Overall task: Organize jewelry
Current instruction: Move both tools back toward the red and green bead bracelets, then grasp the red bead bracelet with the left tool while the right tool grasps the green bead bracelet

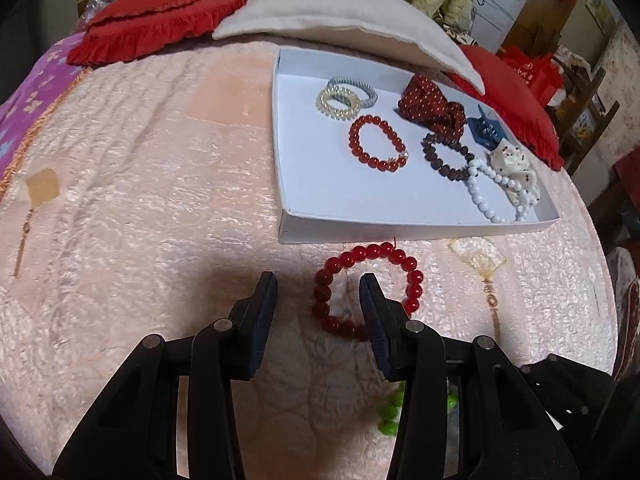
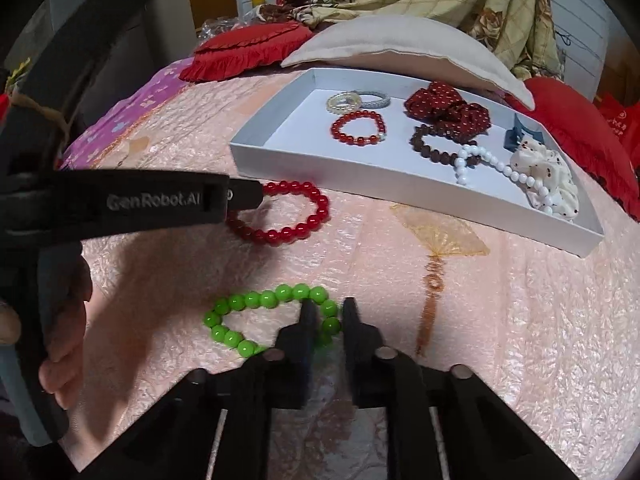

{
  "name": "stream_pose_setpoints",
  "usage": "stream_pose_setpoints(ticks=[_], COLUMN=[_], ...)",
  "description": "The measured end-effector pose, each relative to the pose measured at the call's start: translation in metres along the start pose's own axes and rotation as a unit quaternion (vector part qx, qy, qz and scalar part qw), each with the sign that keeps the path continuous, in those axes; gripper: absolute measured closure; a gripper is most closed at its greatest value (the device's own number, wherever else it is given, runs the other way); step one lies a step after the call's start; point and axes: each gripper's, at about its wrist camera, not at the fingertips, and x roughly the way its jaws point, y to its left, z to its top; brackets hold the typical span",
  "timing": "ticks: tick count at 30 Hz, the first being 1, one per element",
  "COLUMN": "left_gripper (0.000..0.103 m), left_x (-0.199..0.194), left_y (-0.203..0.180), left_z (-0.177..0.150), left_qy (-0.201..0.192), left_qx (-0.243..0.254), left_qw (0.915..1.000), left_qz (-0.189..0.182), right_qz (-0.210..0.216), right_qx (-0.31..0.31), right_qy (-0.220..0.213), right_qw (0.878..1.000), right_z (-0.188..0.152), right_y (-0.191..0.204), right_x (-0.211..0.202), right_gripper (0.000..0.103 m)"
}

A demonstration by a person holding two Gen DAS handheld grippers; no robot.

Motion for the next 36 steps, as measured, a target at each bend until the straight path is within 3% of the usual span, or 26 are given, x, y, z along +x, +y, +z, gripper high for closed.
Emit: stream_pose_setpoints(ticks=[7, 8, 9, 14, 19, 36], left_gripper=[0.063, 0.085, 0.096, 0.095, 0.095, 0.095], left_x=[0.004, 0.005, 0.006, 0.003, -0.028, -0.132], left_y=[-0.009, -0.011, -0.014, -0.014, -0.019, -0.042], left_z=[0.000, -0.001, -0.003, -0.005, -0.009, -0.027], left_qy=[-0.012, -0.013, -0.011, -0.004, -0.025, -0.094], left_qx=[0.030, 0.035, 0.042, 0.027, 0.027, 0.073], left_qw=[0.9995, 0.9992, 0.9990, 0.9996, 0.9992, 0.9929], left_qz=[0.007, 0.009, 0.014, -0.007, -0.015, 0.008], right_qz=[0.016, 0.019, 0.022, 0.032, 0.037, 0.028], right_qx=[0.016, 0.021, 0.027, 0.042, 0.049, 0.059], right_qy=[-0.004, -0.004, -0.004, -0.011, -0.036, -0.095], right_qw=[1.000, 1.000, 0.999, 0.999, 0.997, 0.993], right_z=[-0.001, -0.001, -0.001, -0.001, 0.002, -0.005], right_y=[-0.005, -0.006, -0.006, -0.010, -0.011, -0.013], right_x=[0.001, 0.001, 0.000, -0.009, -0.035, -0.114], right_gripper=[0.094, 0.094, 0.094, 0.094, 0.094, 0.094])
